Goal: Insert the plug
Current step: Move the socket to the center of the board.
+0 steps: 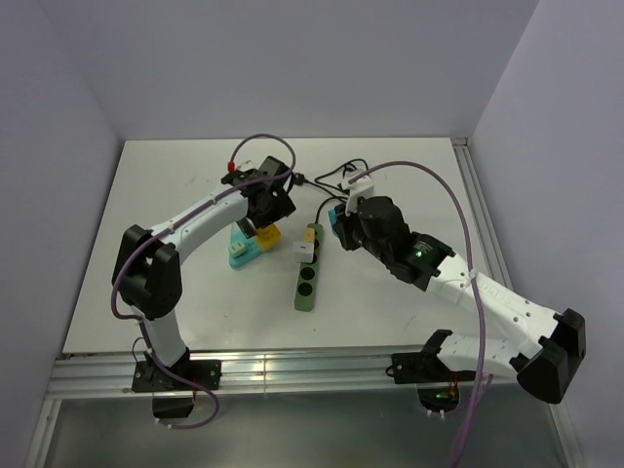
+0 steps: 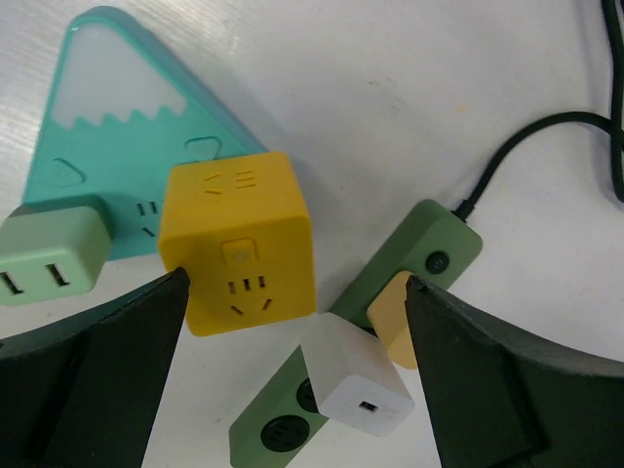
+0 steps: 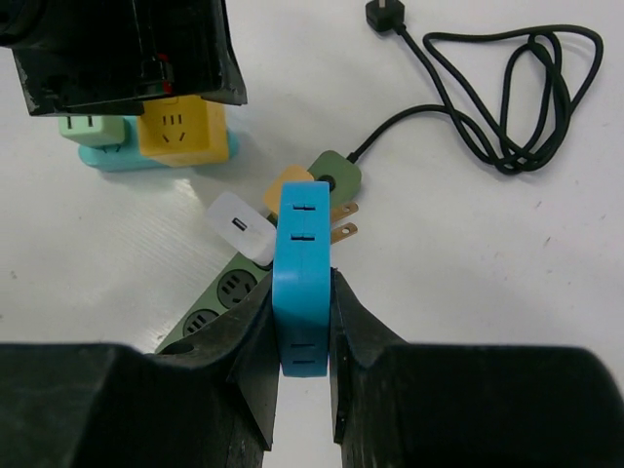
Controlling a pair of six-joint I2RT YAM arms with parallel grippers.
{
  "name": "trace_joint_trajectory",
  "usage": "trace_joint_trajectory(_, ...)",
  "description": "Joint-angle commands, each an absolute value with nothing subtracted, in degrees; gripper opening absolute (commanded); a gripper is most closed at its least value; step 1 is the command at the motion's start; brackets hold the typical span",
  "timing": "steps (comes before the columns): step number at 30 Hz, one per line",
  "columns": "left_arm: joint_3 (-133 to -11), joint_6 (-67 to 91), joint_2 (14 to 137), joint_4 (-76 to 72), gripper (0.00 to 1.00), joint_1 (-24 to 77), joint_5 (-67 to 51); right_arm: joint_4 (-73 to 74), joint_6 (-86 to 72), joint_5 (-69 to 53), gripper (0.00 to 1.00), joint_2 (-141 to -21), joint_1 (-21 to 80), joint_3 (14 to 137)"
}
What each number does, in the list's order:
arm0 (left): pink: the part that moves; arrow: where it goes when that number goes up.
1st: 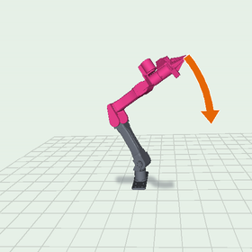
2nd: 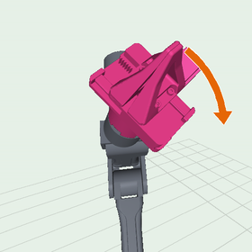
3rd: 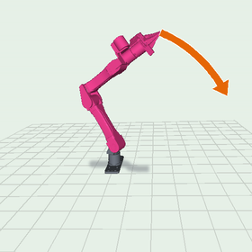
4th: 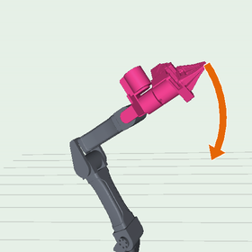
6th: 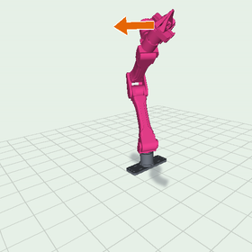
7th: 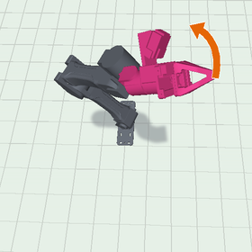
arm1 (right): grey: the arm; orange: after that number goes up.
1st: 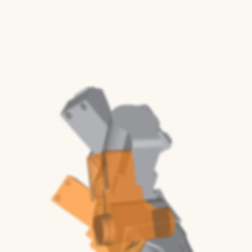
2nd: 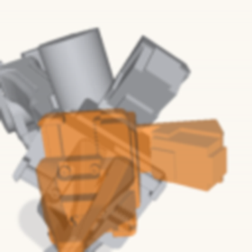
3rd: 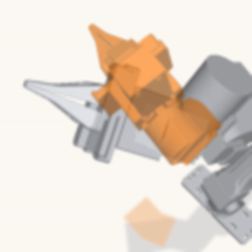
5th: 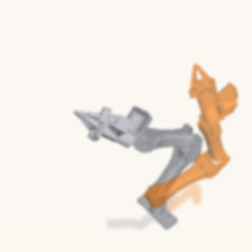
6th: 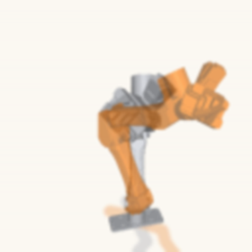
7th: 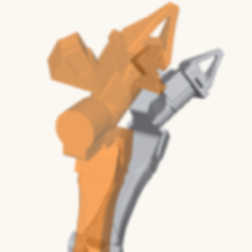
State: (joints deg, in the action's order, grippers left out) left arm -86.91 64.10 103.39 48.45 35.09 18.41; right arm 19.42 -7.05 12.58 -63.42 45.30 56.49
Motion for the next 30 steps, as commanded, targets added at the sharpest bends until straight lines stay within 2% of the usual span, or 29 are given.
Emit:
trace_joint_trajectory(1, -89.64, 68.11, 101.95, 53.95, 0.99, 35.86, 23.37, 13.19, -9.14, 11.78, 0.0, -60.56, 44.65, 54.76)
trace_joint_trajectory(6, -91.49, 70.49, 102.91, 57.65, 1.0, 37.35, 26.01, 11.43, -9.84, 10.37, 0.0, -59.42, 44.3, 52.91)
trace_joint_trajectory(14, -96.15, 70.84, 111.52, 61.17, 0.99, 37.35, 27.86, 11.07, -9.76, 9.14, 0.0, -57.57, 44.12, 52.21)
trace_joint_trajectory(19, -95.8, 69.61, 112.41, 59.07, 0.99, 36.48, 27.6, 10.9, -10.02, 8.96, 0.0, -57.3, 44.12, 51.86)
trace_joint_trajectory(23, -94.13, 67.59, 111.62, 56.17, 0.82, 35.69, 26.37, 10.81, -10.02, 9.05, 0.0, -56.95, 44.12, 51.68)
trace_joint_trajectory(24, -93.09, 66.37, 111.36, 54.68, 0.71, 35.6, 26.28, 10.72, -10.11, 9.14, 0.0, -56.87, 44.12, 51.59)
trace_joint_trajectory(26, -91.85, 65.57, 110.31, 53.7, 0.6, 35.6, 25.93, 10.55, -10.02, 9.75, 0.0, -56.51, 44.12, 51.33)
trace_joint_trajectory(27, -90.63, 64.87, 109.95, 53.09, 0.49, 35.68, 25.58, 10.55, -10.02, 9.76, 0.0, -56.17, 44.21, 51.33)
trace_joint_trajectory(30, -86.77, 61.27, 107.32, 51.24, 0.37, 35.6, 24.7, 10.72, -10.02, 10.02, 0.0, -55.99, 44.12, 51.15)
